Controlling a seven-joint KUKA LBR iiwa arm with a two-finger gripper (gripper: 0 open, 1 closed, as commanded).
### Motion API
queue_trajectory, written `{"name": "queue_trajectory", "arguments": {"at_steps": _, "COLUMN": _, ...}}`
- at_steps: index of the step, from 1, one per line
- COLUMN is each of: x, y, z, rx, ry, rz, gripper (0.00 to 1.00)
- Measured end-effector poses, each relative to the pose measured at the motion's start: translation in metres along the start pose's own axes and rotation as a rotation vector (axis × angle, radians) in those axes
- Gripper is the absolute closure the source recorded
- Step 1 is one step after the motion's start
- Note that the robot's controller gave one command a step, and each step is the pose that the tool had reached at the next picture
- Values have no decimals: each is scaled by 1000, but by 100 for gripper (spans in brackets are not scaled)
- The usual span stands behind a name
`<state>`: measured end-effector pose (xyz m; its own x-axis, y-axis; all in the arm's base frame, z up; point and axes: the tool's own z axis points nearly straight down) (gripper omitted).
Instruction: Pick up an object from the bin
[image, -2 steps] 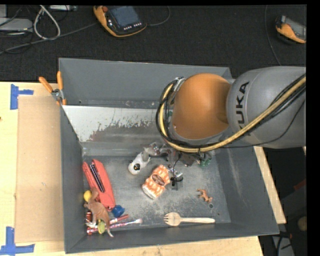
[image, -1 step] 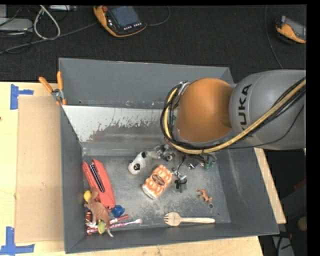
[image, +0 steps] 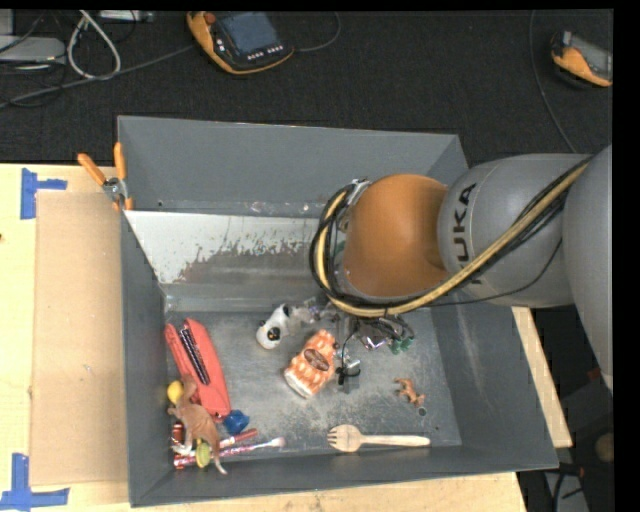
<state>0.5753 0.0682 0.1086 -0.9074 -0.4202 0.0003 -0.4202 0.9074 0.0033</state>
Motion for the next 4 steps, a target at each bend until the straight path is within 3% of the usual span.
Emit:
{"name": "queue_trajectory", "arguments": {"at_steps": 1, "x": 1, "y": -11, "z": 36, "rx": -2, "ry": -3, "rz": -138, "gripper": 100}}
{"name": "queue_trajectory", "arguments": {"at_steps": 3, "x": 3, "y": -10, "z": 21, "rx": -5, "ry": 2, "rz": -137, "gripper": 100}}
{"name": "queue_trajectory", "arguments": {"at_steps": 4, "x": 2, "y": -10, "z": -15, "rx": -3, "ry": 0, "rz": -136, "gripper": 100}}
